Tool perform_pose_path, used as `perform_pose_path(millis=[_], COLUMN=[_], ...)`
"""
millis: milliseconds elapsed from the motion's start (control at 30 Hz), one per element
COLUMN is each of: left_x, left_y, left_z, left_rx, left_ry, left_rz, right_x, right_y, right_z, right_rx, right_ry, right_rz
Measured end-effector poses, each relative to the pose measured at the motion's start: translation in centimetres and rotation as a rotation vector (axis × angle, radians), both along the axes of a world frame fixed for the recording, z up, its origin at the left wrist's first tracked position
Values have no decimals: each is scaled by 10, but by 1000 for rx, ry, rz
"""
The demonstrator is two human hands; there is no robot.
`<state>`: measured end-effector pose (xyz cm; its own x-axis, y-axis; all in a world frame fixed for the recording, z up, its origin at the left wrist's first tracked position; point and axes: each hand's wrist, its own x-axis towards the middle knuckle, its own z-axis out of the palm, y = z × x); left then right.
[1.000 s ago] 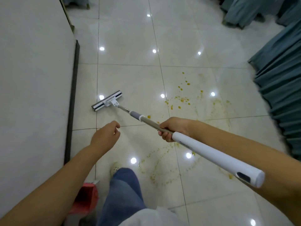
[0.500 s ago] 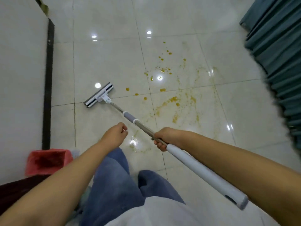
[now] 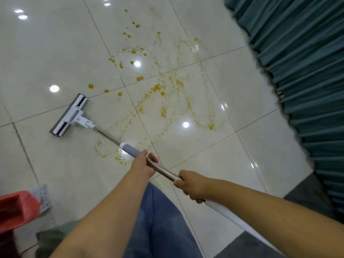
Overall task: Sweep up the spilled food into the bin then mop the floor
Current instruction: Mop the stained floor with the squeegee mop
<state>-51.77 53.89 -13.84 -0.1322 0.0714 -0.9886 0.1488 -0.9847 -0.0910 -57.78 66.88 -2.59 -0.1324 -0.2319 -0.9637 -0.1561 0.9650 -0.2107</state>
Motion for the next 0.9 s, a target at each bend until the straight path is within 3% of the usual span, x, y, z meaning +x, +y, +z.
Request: perform_pose_path(millis=[167,367,433,533,633,733,900], left_x=[20,42,44,39,25,-3,-86], left_y=[-20,-79,-78,-51,-5,64,206], left_z=[-29,-34,-34,-42,-52,-47,-41], left_rx=[-35,-252,-324,-426,-424,-376,-380], left_ry=[27,-65,-96,-218,-222,-149,-91], left_rz=[-8,-125,-290,-758,-956,-934,-603], right_x=[16,33,38,37,19,-18,-116], right_y=[-17,-74,-73,-43,9,78,212], right_z=[-17,-45,-50,-56,-58,-58,-43], right_rx=[-17,-126,-121,-73,-20,4,-22], right_ry=[-12,-111,-137,-153,-180,-142,-75], right_rz=[3,-28,-66,-79,-75,-73,97])
